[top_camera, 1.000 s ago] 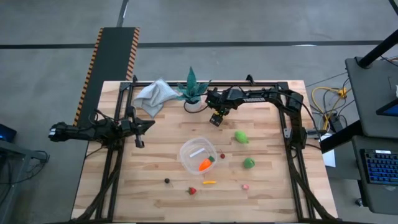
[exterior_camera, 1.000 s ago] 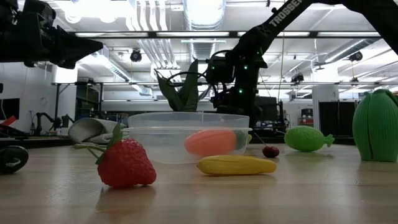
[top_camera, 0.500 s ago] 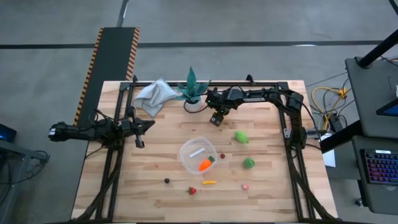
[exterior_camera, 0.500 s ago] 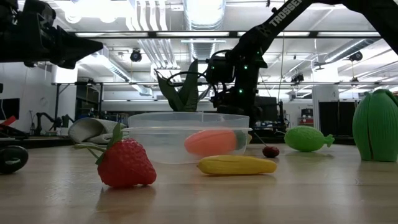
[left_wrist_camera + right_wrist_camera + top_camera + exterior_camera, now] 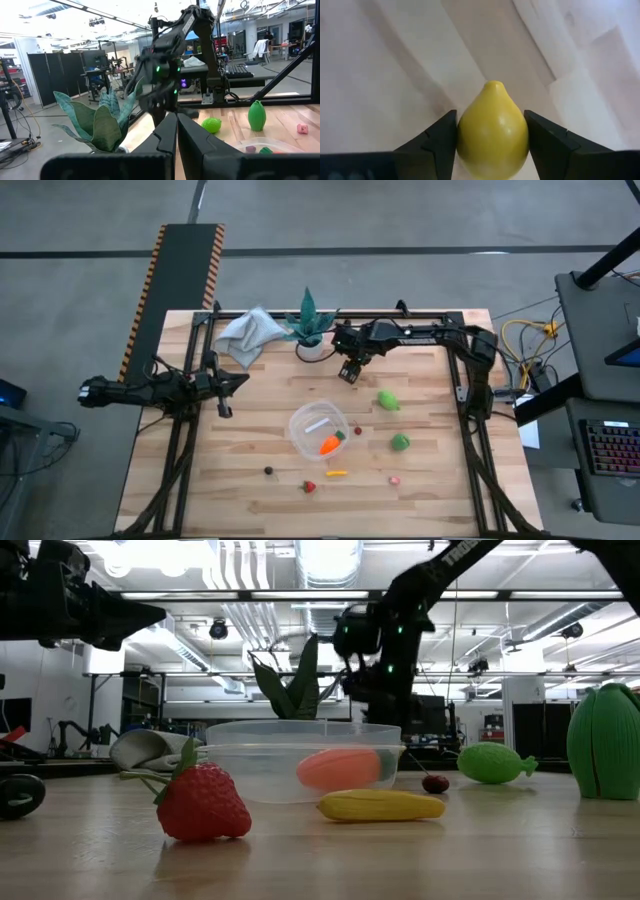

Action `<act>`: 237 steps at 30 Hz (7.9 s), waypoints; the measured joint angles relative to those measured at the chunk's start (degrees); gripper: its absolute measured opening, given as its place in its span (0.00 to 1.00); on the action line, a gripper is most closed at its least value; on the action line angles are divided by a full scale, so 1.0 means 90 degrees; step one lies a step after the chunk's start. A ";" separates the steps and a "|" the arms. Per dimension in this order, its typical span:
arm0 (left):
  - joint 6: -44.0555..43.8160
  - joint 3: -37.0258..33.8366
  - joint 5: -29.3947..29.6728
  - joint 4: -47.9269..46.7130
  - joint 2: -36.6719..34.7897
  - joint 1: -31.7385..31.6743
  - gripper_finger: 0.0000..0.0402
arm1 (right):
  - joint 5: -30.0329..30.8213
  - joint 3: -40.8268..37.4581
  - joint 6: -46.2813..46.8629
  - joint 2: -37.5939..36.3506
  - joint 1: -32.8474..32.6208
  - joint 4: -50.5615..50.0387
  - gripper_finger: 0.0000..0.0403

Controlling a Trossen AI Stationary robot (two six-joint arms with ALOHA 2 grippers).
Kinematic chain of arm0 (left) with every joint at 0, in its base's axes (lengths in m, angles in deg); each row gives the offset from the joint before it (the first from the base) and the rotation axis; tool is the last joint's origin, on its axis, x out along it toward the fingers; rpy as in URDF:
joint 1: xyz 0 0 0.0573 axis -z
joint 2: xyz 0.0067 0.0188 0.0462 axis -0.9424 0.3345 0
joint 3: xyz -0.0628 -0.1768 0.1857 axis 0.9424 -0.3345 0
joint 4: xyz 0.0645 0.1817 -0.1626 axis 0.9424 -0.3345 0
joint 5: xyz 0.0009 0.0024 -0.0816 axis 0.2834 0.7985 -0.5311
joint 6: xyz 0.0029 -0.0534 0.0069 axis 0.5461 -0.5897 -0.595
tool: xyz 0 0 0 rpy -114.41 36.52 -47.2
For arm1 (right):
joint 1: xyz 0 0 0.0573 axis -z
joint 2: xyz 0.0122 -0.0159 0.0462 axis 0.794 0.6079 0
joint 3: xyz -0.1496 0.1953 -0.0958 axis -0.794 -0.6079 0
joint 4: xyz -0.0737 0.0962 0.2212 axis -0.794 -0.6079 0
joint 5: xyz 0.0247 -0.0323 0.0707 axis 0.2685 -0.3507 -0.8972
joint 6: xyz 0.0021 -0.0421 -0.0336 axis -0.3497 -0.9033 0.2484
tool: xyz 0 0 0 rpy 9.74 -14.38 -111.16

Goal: Pick and placing Produce into tupperware
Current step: Put the lemon into the bin, then put the honeydew into the bin

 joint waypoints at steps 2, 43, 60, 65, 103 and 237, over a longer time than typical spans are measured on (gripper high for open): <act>-0.0002 0.0000 0.0000 0.0006 0.0014 0.0002 0.00 | 0.0002 0.0000 -0.0075 -0.0240 -0.0099 0.0005 0.48; -0.0375 0.0007 -0.0142 0.0028 -0.0052 0.0002 0.00 | 0.0021 0.0007 0.0354 0.0035 -0.2990 0.2301 0.49; -0.0386 0.0005 -0.0330 0.0045 -0.0051 0.0005 0.00 | -0.0036 0.0005 0.0724 0.0464 -0.2925 0.2308 0.51; -0.0384 0.0005 -0.0328 0.0042 -0.0044 0.0005 0.00 | -0.0039 0.0005 0.0742 0.0462 -0.2920 0.2309 0.54; -0.0381 0.0002 -0.0338 0.0062 -0.0040 0.0005 0.00 | 0.1233 -0.0065 0.0557 -0.2389 -0.2594 -0.0944 0.61; -0.0380 -0.0010 -0.0342 0.0035 0.0169 0.0002 0.00 | 0.0149 -0.3207 0.2143 -0.2995 -0.1912 0.1775 0.53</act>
